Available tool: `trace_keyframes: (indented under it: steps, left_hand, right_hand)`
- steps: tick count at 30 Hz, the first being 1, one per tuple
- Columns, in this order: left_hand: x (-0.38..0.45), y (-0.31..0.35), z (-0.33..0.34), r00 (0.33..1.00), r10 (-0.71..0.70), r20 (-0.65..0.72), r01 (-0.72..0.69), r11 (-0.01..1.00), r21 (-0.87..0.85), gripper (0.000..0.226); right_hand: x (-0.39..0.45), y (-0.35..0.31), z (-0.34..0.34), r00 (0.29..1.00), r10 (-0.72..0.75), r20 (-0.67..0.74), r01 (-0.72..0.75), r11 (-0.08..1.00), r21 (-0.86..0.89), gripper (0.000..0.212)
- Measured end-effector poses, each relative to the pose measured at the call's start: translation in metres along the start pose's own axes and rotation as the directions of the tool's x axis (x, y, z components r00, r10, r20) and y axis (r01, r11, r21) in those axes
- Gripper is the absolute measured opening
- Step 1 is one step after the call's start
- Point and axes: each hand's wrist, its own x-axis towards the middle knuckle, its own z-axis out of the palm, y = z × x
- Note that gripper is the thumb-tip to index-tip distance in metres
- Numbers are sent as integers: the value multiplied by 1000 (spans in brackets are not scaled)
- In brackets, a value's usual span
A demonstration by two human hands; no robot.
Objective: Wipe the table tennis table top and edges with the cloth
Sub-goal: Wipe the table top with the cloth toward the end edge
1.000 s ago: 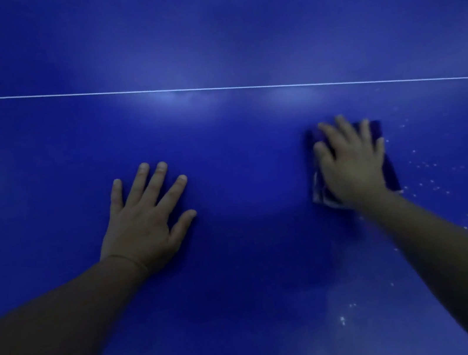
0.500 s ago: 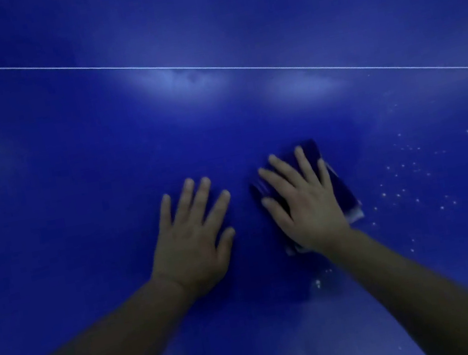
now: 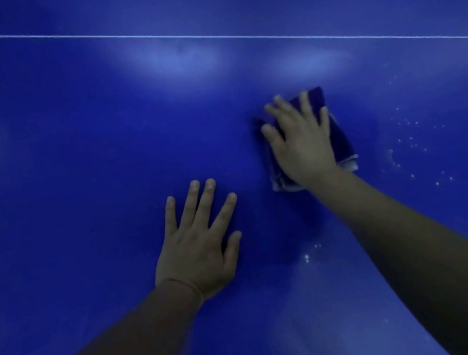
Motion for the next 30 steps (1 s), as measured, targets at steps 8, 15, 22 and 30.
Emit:
trace_keyframes:
  steps: [8,15,22,30]
  left_hand:
    - [-1,0,-1,1000,-3,-13,3,1000,-15,63]
    - [-3,0,-2,1000,-18,6,18,1000,-2,66]
    - [-8,0,-8,998,-12,56,13,1000,-20,70]
    - [-91,23,12,1000,14,24,-13,999,-36,64]
  right_hand:
    - [-163,74,-16,960,-262,98,249,959,134,51]
    - [-106,37,-15,996,73,49,-82,976,204,65]
    - [-243,18,15,944,-282,172,300,949,-92,52]
    - [-205,58,-1,994,31,101,-25,998,-65,69]
